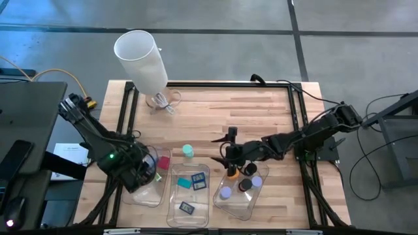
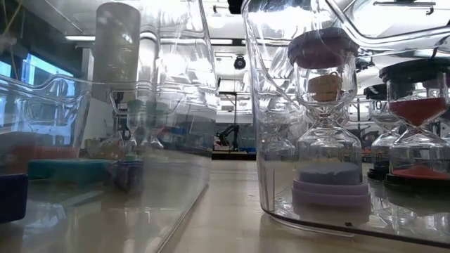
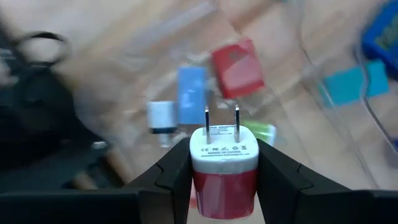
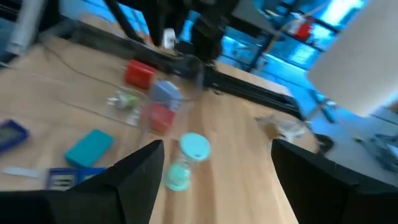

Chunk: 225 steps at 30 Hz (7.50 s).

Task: Pick & Place Office items
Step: Put the pink adapter into the left bin, then put the light blue hourglass into the right bin

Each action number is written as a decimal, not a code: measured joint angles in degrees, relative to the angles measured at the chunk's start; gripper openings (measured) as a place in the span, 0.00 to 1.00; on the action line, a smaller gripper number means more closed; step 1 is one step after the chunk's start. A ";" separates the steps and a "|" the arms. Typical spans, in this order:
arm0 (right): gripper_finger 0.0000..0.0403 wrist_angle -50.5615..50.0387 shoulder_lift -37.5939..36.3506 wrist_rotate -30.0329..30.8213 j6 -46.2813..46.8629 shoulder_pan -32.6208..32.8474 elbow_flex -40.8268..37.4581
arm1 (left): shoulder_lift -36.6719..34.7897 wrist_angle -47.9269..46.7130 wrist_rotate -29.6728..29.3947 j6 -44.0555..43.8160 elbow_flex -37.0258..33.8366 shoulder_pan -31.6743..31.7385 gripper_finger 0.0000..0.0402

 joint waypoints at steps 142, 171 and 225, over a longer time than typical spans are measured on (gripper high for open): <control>0.71 -20.78 38.16 -9.04 24.46 -10.37 36.48 | -6.63 26.57 -46.41 37.88 -13.00 -17.40 0.68; 0.67 -22.64 38.80 -13.93 25.68 -12.14 36.44 | -6.64 26.57 -46.40 37.79 -13.00 -17.43 0.68; 0.47 -30.00 24.96 -1.93 18.33 -3.26 36.10 | -6.64 26.79 -46.94 37.75 -13.00 -17.40 0.68</control>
